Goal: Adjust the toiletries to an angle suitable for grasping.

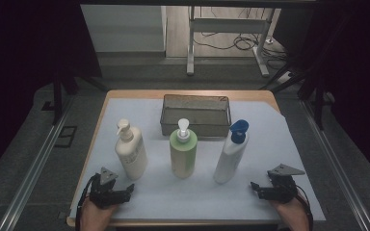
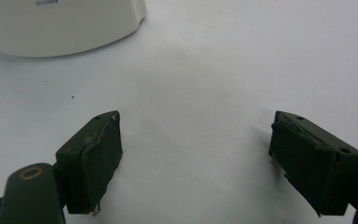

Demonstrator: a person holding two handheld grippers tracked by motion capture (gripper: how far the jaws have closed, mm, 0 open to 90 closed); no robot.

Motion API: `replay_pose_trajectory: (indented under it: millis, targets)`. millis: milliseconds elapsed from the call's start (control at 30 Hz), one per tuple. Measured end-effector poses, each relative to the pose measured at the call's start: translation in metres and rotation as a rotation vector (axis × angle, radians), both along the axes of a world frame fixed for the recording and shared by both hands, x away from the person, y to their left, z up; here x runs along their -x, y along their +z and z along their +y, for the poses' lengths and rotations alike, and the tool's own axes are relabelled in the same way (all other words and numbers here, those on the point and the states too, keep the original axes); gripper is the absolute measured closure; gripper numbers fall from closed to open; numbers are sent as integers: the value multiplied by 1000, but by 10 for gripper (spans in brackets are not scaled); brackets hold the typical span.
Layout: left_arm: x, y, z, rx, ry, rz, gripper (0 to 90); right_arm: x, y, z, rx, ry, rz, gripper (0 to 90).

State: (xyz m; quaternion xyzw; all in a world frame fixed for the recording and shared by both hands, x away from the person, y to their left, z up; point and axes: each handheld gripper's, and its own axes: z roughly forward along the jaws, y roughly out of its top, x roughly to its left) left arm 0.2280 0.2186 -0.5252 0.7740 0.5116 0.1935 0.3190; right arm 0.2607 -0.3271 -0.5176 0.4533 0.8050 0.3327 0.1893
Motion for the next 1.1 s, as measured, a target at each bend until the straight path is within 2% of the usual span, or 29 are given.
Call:
replay_pose_trajectory:
  millis: [533,600,933,1100]
  targets:
    - [-1,0,0,-5,-15,-3,121,0,0,0,-5,2,1,167]
    - [-1,-1,2,7,-25,-9,121,0,0,0,-5,2,4,167]
    - [-1,-1,2,8,-27,-9,121,-1,1,-1,-3,5,7,169]
    - [-2,-1,2,7,-30,-7,121,-1,3,0,0,0,11,206]
